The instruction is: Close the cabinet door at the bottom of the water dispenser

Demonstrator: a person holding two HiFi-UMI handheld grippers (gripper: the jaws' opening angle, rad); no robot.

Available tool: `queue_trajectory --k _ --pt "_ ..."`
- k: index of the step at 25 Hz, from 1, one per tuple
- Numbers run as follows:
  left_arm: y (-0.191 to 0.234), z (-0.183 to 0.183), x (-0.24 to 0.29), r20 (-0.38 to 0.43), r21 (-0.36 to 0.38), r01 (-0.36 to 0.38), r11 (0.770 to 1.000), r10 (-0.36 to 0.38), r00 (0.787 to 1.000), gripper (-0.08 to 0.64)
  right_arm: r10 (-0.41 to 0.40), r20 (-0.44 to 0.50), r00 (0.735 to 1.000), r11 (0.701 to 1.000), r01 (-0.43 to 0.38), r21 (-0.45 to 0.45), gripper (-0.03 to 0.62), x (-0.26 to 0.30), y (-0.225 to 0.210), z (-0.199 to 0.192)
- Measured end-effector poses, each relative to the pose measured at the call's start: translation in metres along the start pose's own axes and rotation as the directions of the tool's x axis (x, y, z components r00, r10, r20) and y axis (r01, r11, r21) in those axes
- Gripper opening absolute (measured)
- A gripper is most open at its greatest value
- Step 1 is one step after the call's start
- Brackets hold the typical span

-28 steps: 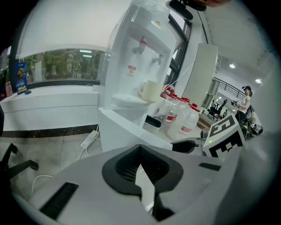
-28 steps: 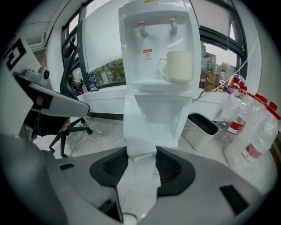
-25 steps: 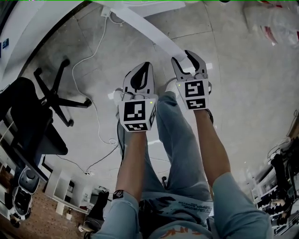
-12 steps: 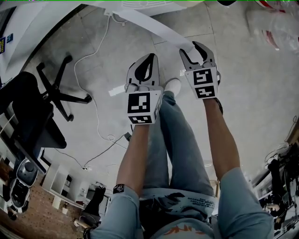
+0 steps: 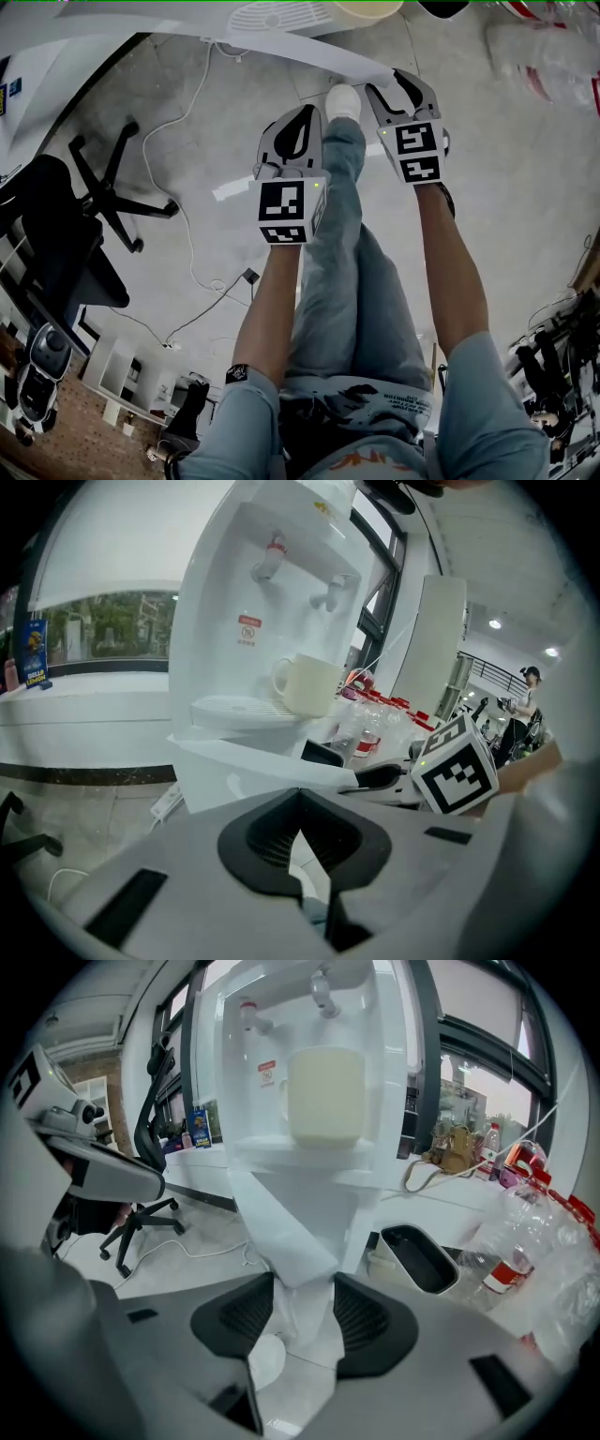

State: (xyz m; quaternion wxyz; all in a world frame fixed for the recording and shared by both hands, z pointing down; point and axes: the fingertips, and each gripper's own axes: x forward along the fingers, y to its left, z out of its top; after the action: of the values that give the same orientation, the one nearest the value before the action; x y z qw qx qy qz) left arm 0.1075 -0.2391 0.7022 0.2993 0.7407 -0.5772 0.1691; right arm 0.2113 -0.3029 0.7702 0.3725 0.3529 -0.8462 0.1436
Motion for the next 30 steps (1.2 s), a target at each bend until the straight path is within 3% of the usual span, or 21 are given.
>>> queue_trajectory --k 13,30 --pt "0.002 0.004 0.05 -0.015 0.022 0.013 1.0 -0.013 1.0 0.02 -0.016 0.078 0.997 0.999 0.018 -0.027 0.164 0.037 -0.055 0.031" --pt "0.013 0.013 0.074 0.004 0.071 0.039 0.997 -0.039 0.999 0.02 -0.088 0.189 0.978 0.996 0.085 0.023 0.133 0.067 -0.093 0.069"
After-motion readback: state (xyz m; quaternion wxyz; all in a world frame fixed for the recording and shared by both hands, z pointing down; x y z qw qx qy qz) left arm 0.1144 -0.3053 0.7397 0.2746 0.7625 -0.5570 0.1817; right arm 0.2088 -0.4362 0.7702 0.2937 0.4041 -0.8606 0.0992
